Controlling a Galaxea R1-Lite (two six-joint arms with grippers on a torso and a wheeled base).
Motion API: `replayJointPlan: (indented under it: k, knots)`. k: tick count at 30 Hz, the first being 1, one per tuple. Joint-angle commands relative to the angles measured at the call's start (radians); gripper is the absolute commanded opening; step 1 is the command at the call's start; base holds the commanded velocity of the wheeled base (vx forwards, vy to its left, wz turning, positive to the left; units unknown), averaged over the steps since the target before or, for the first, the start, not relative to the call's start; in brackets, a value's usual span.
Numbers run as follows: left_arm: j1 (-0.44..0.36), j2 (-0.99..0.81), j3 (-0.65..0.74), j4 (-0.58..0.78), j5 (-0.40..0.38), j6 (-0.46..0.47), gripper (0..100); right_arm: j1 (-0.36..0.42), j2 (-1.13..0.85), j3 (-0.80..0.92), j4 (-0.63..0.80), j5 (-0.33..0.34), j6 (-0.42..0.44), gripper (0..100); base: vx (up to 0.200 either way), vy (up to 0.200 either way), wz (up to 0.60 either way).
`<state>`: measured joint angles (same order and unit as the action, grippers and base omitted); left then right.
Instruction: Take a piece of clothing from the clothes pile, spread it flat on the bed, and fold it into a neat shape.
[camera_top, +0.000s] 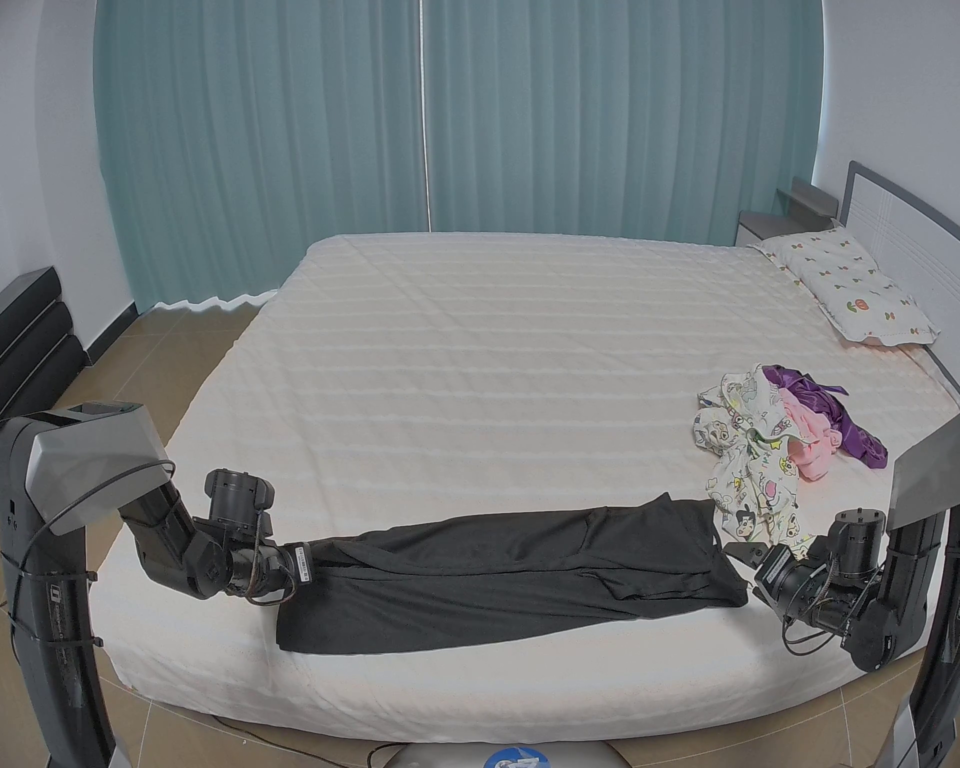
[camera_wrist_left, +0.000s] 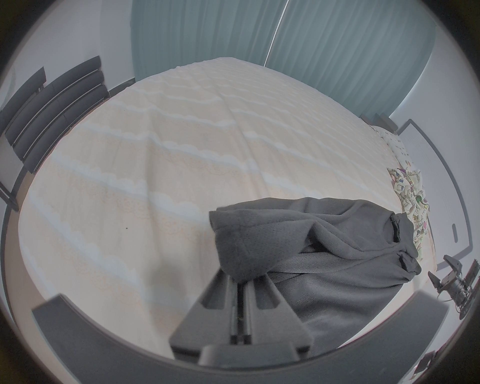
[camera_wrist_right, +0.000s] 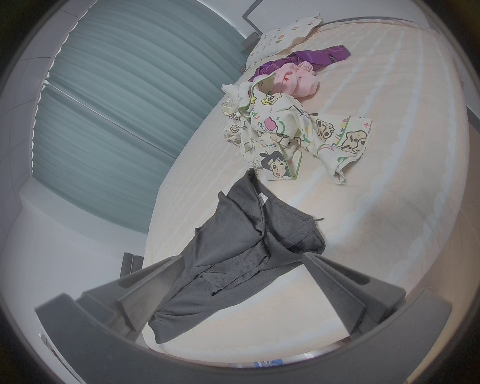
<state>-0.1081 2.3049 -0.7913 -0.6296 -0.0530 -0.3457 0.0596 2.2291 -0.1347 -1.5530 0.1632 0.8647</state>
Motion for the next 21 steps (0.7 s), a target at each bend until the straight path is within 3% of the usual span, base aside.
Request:
replayJointPlan:
  k: [1, 15, 16, 21]
  knots:
    - [0.002, -0.007, 0.02, -0.005, -0.001, 0.001, 0, 0.0, -0.008, 0.001, -0.018, 0.001, 0.0, 100, 0.0, 0.0, 0.0]
    - [-0.007, 0.021, 0.015, -0.024, -0.004, -0.01, 0, -0.001, -0.006, 0.001, -0.018, 0.002, 0.002, 100, 0.0, 0.0, 0.0]
    - [-0.007, 0.016, 0.023, -0.025, -0.004, -0.01, 100, 0.0, -0.006, 0.001, -0.018, 0.001, 0.002, 100, 0.0, 0.0, 0.0]
    - [-0.005, -0.016, 0.081, -0.03, -0.005, -0.001, 100, 0.0, -0.003, 0.001, -0.018, 0.002, 0.002, 100, 0.0, 0.0, 0.0]
